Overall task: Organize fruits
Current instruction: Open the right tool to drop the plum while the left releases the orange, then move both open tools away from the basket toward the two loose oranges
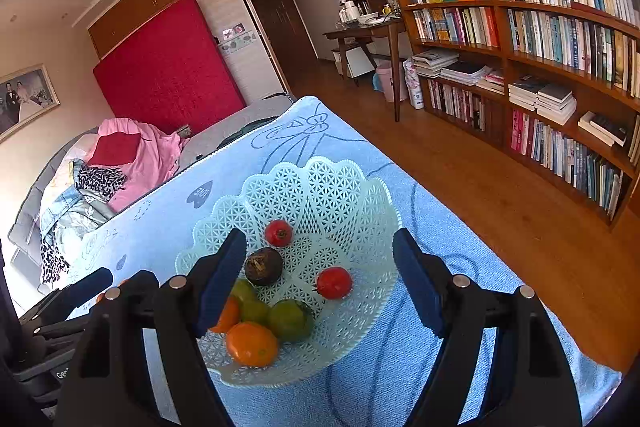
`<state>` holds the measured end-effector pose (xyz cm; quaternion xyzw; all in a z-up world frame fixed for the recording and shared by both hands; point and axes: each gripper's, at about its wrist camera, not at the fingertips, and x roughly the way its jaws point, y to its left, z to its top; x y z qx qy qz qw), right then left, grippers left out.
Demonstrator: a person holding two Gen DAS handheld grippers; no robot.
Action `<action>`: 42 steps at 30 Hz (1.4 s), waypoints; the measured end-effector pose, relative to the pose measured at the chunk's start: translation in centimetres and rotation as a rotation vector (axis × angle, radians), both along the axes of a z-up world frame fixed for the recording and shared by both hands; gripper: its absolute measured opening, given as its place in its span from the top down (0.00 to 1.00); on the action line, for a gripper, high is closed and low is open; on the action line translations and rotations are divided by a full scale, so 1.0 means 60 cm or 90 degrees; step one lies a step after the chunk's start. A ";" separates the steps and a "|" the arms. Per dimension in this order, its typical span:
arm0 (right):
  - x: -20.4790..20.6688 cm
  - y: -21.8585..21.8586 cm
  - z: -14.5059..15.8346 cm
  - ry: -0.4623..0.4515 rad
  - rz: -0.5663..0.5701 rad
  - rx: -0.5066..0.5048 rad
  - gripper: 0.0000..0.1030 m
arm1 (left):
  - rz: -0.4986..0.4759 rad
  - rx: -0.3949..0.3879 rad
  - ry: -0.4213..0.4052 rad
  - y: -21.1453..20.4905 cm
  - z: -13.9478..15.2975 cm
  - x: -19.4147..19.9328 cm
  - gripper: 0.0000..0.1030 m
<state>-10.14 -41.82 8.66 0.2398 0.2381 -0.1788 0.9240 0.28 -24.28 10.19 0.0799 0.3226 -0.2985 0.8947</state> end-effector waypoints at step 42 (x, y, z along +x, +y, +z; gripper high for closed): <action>0.051 0.140 0.035 -0.007 0.149 -0.055 0.24 | 0.172 0.007 -0.004 0.216 0.005 0.060 0.11</action>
